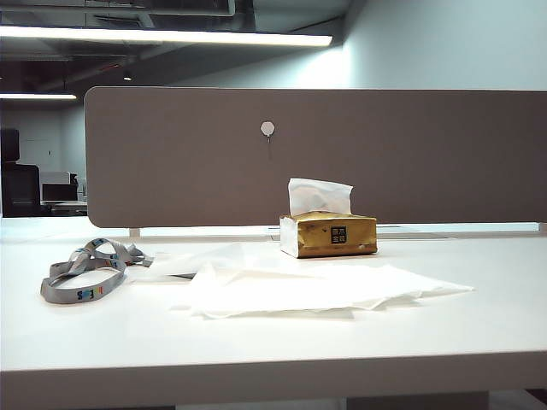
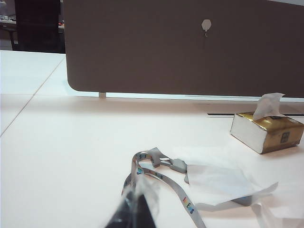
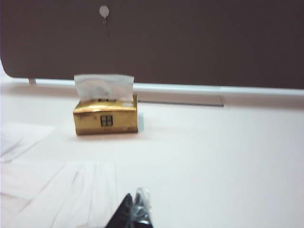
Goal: Pull out a tissue from the tissue box and use it to cover the ID card on the tabletop.
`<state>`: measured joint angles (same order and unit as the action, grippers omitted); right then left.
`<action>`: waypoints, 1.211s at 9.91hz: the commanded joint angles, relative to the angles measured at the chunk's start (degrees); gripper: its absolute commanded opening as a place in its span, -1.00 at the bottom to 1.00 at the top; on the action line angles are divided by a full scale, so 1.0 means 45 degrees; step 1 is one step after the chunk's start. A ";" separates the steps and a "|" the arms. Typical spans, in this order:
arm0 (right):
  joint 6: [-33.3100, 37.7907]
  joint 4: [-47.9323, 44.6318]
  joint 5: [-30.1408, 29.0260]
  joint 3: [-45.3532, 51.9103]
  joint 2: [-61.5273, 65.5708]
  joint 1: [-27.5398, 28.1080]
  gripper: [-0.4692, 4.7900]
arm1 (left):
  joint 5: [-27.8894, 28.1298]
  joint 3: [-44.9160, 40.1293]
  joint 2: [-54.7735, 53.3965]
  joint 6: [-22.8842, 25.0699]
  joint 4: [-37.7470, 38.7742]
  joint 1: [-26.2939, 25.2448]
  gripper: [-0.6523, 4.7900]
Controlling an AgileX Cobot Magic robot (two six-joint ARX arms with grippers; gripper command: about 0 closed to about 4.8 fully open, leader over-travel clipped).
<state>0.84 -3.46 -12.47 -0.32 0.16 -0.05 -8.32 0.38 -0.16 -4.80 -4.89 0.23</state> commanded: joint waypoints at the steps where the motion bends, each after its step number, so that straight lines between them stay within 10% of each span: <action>1: 0.0146 0.0039 -0.0063 0.0005 -0.0010 -0.0015 -0.84 | 0.0044 0.0053 -0.0015 -0.0039 0.0175 0.0010 -0.78; 5: 0.0136 0.0097 0.2123 0.0005 -0.0010 0.0024 -0.84 | 0.1025 0.0053 -0.0015 -0.0034 0.0257 0.0005 -0.78; 12: 0.0136 -0.0049 0.1413 0.0005 -0.0010 0.0024 -0.84 | 0.1268 0.0053 -0.0015 0.0622 0.0933 0.0005 -0.78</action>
<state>1.26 -2.61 -5.30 -0.32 0.19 0.05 -2.79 0.40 -0.19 -3.99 -1.69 0.23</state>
